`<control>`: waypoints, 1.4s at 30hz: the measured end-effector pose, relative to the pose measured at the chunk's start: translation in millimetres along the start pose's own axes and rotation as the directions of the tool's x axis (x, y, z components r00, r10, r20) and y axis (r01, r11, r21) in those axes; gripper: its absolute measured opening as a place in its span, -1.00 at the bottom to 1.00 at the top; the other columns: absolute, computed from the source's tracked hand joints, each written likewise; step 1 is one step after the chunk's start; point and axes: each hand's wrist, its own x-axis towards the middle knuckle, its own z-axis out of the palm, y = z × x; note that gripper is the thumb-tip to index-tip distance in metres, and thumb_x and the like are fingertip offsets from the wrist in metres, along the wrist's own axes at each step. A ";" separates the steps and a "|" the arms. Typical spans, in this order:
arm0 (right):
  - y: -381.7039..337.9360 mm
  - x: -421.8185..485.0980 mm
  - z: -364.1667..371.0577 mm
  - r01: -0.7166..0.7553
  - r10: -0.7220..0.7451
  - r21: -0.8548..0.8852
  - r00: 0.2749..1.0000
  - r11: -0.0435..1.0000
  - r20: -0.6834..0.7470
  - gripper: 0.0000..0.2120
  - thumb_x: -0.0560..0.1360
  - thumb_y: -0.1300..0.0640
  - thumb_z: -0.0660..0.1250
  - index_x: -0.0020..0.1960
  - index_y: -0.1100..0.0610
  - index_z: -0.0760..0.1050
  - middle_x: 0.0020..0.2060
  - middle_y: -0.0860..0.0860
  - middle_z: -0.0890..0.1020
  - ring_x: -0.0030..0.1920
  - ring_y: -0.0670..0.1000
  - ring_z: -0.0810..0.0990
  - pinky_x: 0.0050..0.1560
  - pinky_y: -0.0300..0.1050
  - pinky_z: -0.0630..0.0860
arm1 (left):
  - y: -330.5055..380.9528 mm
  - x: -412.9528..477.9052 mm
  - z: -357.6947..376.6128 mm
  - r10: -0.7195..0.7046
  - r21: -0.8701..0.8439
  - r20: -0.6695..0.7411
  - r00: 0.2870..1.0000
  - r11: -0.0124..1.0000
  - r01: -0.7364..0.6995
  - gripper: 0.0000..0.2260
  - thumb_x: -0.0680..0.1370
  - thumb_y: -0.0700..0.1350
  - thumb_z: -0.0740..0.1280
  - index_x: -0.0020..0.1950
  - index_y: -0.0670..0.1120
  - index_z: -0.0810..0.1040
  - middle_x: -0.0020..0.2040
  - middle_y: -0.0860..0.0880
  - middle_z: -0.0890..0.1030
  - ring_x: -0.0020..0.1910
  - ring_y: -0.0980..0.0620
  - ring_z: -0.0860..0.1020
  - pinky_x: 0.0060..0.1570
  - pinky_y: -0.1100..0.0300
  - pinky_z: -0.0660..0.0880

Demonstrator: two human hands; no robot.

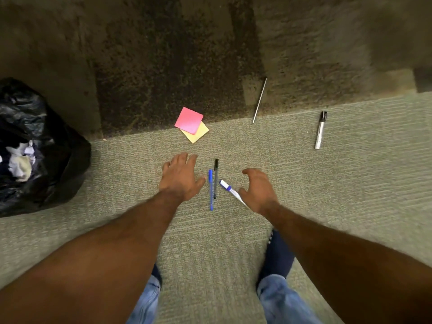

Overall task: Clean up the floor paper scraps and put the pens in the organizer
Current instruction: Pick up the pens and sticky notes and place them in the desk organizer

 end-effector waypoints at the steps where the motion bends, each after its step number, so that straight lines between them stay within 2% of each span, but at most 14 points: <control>1: 2.2 1.9 7.8 0.006 -0.006 -0.005 1.000 1.000 0.002 -0.46 0.47 0.11 0.39 0.41 0.16 0.36 0.34 0.11 0.47 0.35 0.13 0.40 0.37 0.00 0.36 | 1.7 2.9 7.0 -0.003 0.006 0.008 1.000 1.000 0.003 -0.32 0.54 0.20 0.27 0.56 -0.05 0.16 0.57 -0.14 0.20 0.54 -0.13 0.16 0.47 -0.16 0.14; 6: 11.9 16.7 45.5 -0.007 0.007 -0.031 1.000 0.999 -0.004 -0.52 0.47 0.09 0.38 0.36 0.12 0.39 0.25 0.08 0.50 0.27 0.11 0.45 0.30 0.03 0.42 | -2.2 18.7 39.8 0.000 0.040 0.031 1.000 0.999 -0.001 -0.32 0.54 0.19 0.27 0.57 -0.05 0.14 0.58 -0.16 0.18 0.55 -0.16 0.16 0.49 -0.18 0.14; 10: 22.2 33.5 69.5 -0.052 0.053 -0.083 0.999 0.995 0.010 -0.67 0.47 0.07 0.38 0.20 0.10 0.48 0.11 0.07 0.55 0.15 0.12 0.51 0.16 0.00 0.49 | -10.2 33.4 59.6 0.018 0.040 0.032 0.999 0.999 -0.019 -0.32 0.55 0.19 0.26 0.57 -0.06 0.13 0.57 -0.16 0.20 0.54 -0.16 0.18 0.48 -0.17 0.16; 14: 29.3 42.5 82.3 -0.097 0.096 -0.038 0.995 0.995 -0.019 -0.73 0.45 0.05 0.43 0.12 0.01 0.48 -0.03 -0.03 0.54 -0.06 0.00 0.51 -0.08 -0.12 0.44 | -12.5 42.3 70.7 0.014 -0.076 -0.011 1.000 0.997 -0.015 -0.37 0.56 0.17 0.27 0.53 -0.06 0.20 0.50 -0.12 0.31 0.46 -0.10 0.30 0.43 -0.12 0.26; 18: 27.4 42.4 81.3 -0.120 0.121 0.028 0.992 0.992 -0.031 -0.86 0.44 0.04 0.41 -0.05 -0.03 0.48 -0.20 -0.09 0.54 -0.19 -0.01 0.54 -0.31 -0.19 0.32 | -6.9 41.1 71.9 -0.048 -0.272 -0.088 0.995 0.962 0.023 -0.49 0.55 0.13 0.32 0.44 -0.04 0.35 0.34 -0.05 0.45 0.29 -0.02 0.43 0.33 -0.03 0.40; 21: 11.9 41.2 75.4 -0.119 0.146 0.276 0.986 0.954 -0.079 -0.88 0.44 0.06 0.44 -0.10 -0.02 0.50 -0.29 -0.10 0.57 -0.28 -0.06 0.56 -0.33 -0.18 0.41 | 0.8 39.7 68.0 -0.167 -0.567 -0.076 0.983 0.818 0.095 -0.60 0.56 0.10 0.34 0.33 -0.05 0.46 0.13 -0.02 0.52 0.04 0.06 0.52 0.04 0.10 0.56; 23: -6.8 42.2 70.7 -0.087 0.149 0.490 0.985 0.867 -0.090 -0.87 0.44 0.13 0.47 -0.08 0.03 0.52 -0.32 -0.09 0.57 -0.31 -0.08 0.56 -0.27 -0.11 0.54 | 8.9 39.3 64.6 -0.227 -0.779 0.029 0.973 0.605 0.164 -0.71 0.57 0.05 0.35 0.22 -0.07 0.51 -0.11 0.00 0.56 -0.25 0.12 0.52 -0.31 0.24 0.50; 25: -27.5 43.7 67.7 -0.070 0.151 0.641 0.986 0.764 -0.072 -0.86 0.43 0.20 0.48 -0.11 0.05 0.52 -0.33 -0.09 0.56 -0.32 -0.09 0.54 -0.23 -0.11 0.59 | 15.8 40.1 59.1 -0.226 -0.895 0.203 0.953 0.351 0.274 -0.81 0.60 0.01 0.30 0.10 -0.07 0.56 -0.20 -0.03 0.62 -0.28 0.06 0.57 -0.31 0.22 0.48; 27: -45.1 46.0 68.0 -0.058 0.148 0.706 0.987 0.705 -0.067 -0.84 0.44 0.22 0.47 -0.16 0.03 0.51 -0.35 -0.09 0.56 -0.35 -0.11 0.53 -0.27 -0.16 0.59 | 21.2 40.7 55.2 -0.147 -0.918 0.336 0.930 0.169 0.359 -0.77 0.62 0.03 0.26 0.09 -0.10 0.59 -0.06 -0.10 0.70 -0.07 -0.04 0.66 -0.10 0.10 0.56; 30: -61.9 50.0 67.8 -0.025 0.143 0.733 0.985 0.679 -0.098 -0.81 0.46 0.24 0.44 -0.20 -0.01 0.51 -0.35 -0.09 0.59 -0.37 -0.14 0.54 -0.33 -0.27 0.56 | 23.0 43.0 52.7 -0.158 -0.926 0.332 0.930 0.134 0.354 -0.73 0.63 0.00 0.27 0.13 -0.18 0.60 0.03 -0.16 0.71 0.07 -0.09 0.68 0.13 0.00 0.58; 33: -65.9 51.4 68.8 -0.011 0.116 0.757 0.990 0.654 -0.086 -0.85 0.48 0.22 0.43 -0.14 0.01 0.53 -0.26 -0.06 0.63 -0.29 -0.12 0.62 -0.24 -0.24 0.62 | 11.4 49.0 48.1 -0.254 -0.930 0.301 0.919 0.134 0.341 -0.73 0.64 -0.03 0.25 0.17 -0.20 0.56 0.02 -0.17 0.70 0.01 -0.07 0.69 0.06 0.04 0.63; 36: -58.2 52.7 76.3 -0.076 0.209 0.640 0.969 0.765 -0.134 -0.89 0.48 0.19 0.41 -0.11 0.01 0.51 -0.30 -0.12 0.58 -0.35 -0.15 0.54 -0.32 -0.20 0.55 | -7.4 53.4 44.6 -0.274 -0.938 0.305 0.912 0.079 0.338 -0.73 0.66 -0.05 0.22 0.25 -0.21 0.50 0.05 -0.18 0.68 0.00 -0.06 0.69 -0.03 0.10 0.63; 39: -42.3 54.2 85.7 -0.218 0.292 0.468 0.952 0.856 -0.090 -0.94 0.50 0.15 0.39 -0.07 0.06 0.51 -0.23 -0.06 0.61 -0.23 -0.04 0.60 -0.20 -0.06 0.61 | -26.6 55.5 42.7 -0.272 -0.938 0.307 0.912 0.078 0.339 -0.71 0.66 -0.07 0.21 0.30 -0.21 0.48 0.10 -0.19 0.67 0.04 -0.07 0.68 -0.03 0.09 0.63; 42: -31.1 55.0 94.1 -0.300 0.327 0.341 0.945 0.891 -0.026 -0.81 0.49 0.04 0.43 0.00 0.10 0.49 -0.17 -0.02 0.59 -0.21 -0.02 0.57 -0.28 -0.16 0.49 | -40.6 57.6 44.4 -0.258 -0.940 0.309 0.916 0.063 0.335 -0.70 0.66 -0.06 0.21 0.31 -0.20 0.46 0.10 -0.17 0.67 0.05 -0.07 0.68 -0.02 0.07 0.63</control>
